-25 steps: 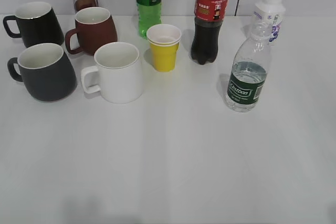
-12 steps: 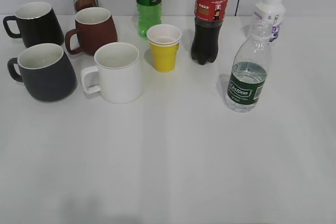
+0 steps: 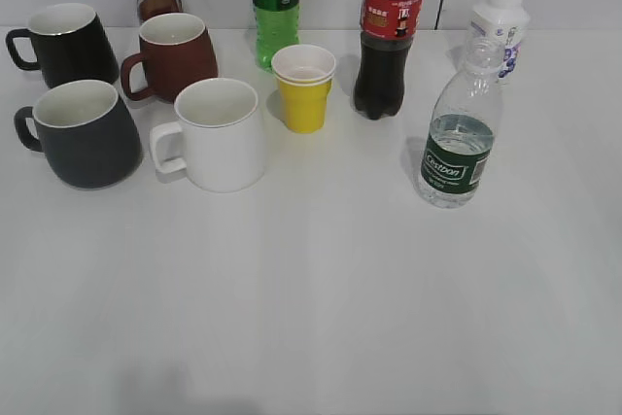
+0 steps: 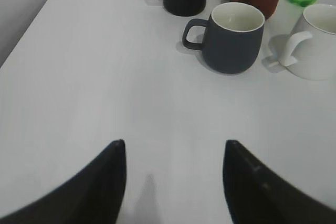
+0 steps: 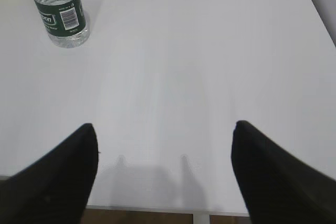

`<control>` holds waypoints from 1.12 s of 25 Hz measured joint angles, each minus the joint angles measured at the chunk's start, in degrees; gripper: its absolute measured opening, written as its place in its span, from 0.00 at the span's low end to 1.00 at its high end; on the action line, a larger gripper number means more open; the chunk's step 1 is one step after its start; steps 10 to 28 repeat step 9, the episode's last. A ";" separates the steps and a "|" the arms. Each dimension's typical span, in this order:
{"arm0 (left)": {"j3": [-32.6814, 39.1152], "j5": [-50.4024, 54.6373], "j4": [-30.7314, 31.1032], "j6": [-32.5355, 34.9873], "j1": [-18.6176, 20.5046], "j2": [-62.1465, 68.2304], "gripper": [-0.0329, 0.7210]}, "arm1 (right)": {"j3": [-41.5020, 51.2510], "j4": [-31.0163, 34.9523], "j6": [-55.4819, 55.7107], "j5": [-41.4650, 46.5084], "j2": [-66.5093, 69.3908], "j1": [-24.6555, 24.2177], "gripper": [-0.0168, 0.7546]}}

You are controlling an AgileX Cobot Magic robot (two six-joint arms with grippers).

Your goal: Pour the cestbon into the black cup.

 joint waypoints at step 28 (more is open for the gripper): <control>0.00 0.00 0.00 0.00 0.00 0.00 0.59 | 0.00 0.00 0.00 0.00 0.00 0.00 0.79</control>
